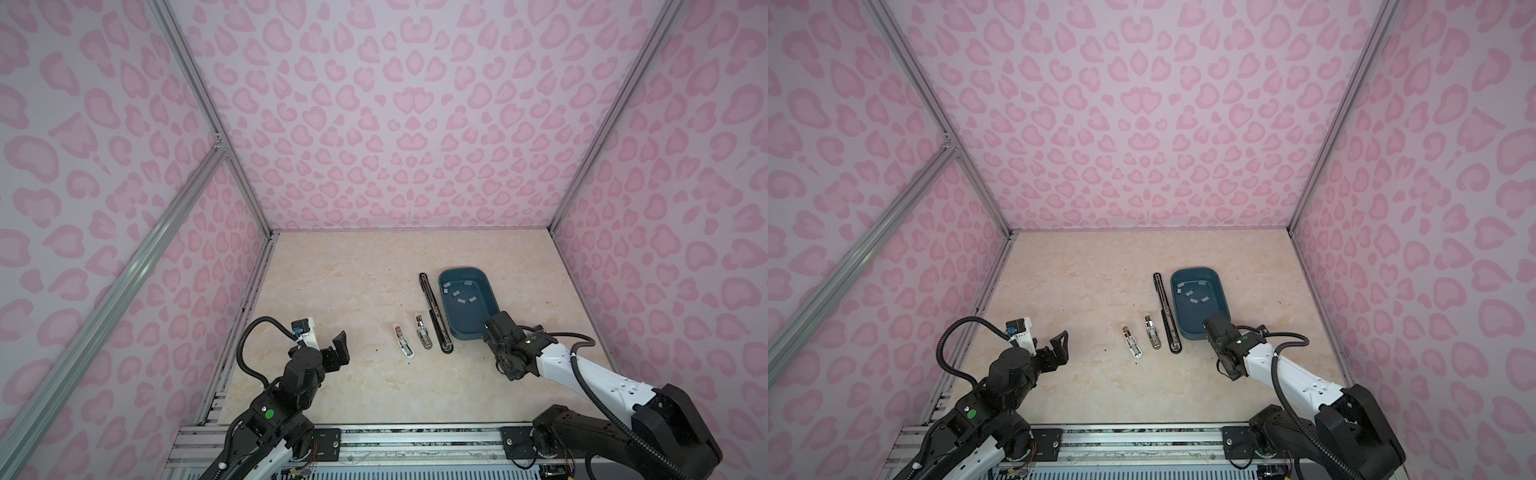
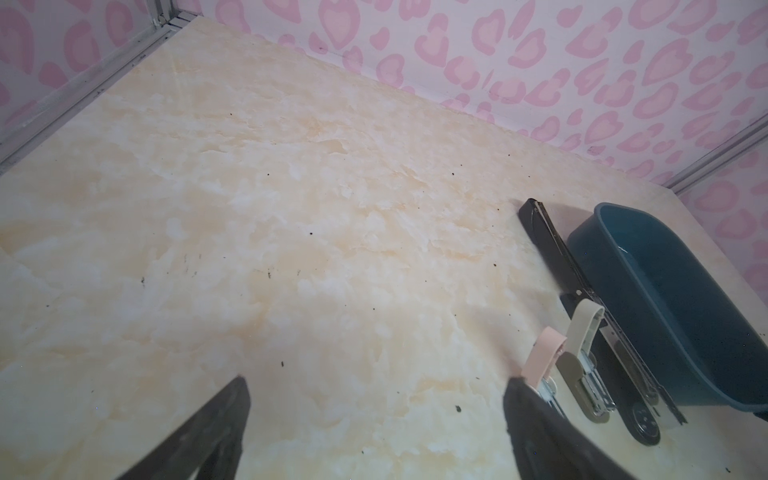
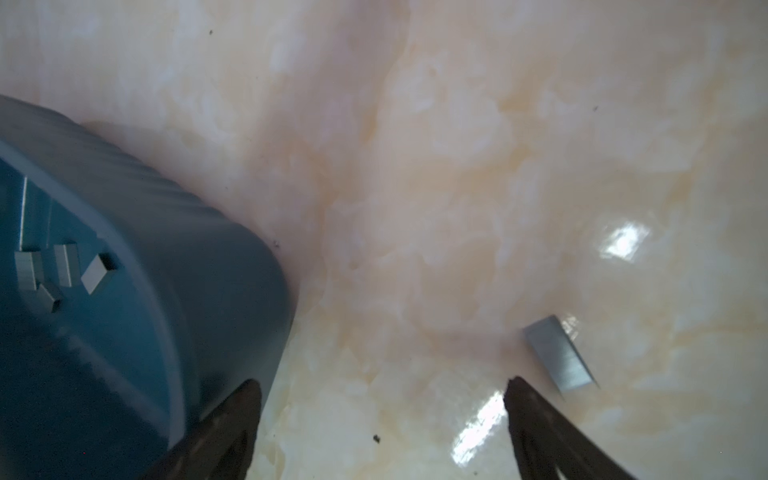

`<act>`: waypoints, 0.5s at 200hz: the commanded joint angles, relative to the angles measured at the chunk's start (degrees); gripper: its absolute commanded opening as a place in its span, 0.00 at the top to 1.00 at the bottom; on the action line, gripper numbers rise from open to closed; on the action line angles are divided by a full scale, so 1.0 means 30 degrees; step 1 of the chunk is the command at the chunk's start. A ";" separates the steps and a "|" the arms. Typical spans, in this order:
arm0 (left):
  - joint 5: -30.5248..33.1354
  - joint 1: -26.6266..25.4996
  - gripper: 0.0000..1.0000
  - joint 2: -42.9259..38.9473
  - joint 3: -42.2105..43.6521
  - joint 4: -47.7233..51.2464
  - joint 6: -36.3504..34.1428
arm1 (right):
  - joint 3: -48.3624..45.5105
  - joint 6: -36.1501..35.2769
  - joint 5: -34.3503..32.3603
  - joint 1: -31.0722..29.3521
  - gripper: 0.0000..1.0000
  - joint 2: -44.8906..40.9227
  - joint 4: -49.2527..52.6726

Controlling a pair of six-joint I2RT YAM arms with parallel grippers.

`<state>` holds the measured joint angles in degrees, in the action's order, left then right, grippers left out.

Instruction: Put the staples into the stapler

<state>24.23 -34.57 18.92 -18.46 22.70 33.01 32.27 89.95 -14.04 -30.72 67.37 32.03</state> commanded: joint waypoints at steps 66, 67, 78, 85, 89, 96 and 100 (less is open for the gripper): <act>0.0010 0.0009 0.04 -0.0243 0.0088 -0.0008 0.0128 | 0.0973 -0.7491 -0.3706 0.0379 0.10 -0.3393 0.3651; 0.0010 0.0009 0.04 -0.0242 0.0088 -0.0008 0.0128 | 0.0909 -0.7620 -0.3702 0.0431 0.10 -0.3477 0.3621; 0.0008 0.0009 0.04 -0.0241 0.0089 -0.0008 0.0128 | 0.0258 -0.8700 -0.3586 0.0901 0.10 -0.4469 0.3690; 0.0010 0.0009 0.04 -0.0241 0.0084 -0.0008 0.0132 | -0.0179 -0.9074 -0.3462 0.1336 0.10 -0.5113 0.3889; 0.0010 0.0009 0.04 -0.0234 0.0095 -0.0008 0.0154 | -0.0430 -0.9259 -0.3284 0.1610 0.11 -0.5451 0.4006; 0.0010 0.0009 0.04 -0.0220 0.0065 -0.0008 0.0153 | -0.0912 -0.9680 -0.2810 0.2116 0.13 -0.6041 0.4000; 0.0010 0.0012 0.04 -0.0212 0.0078 -0.0008 0.0128 | -0.1212 -0.9965 -0.2441 0.2410 0.14 -0.6377 0.3922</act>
<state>24.23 -34.57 18.26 -18.33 22.79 33.04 31.99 68.97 -22.61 -26.68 52.36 42.06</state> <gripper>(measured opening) 0.962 0.888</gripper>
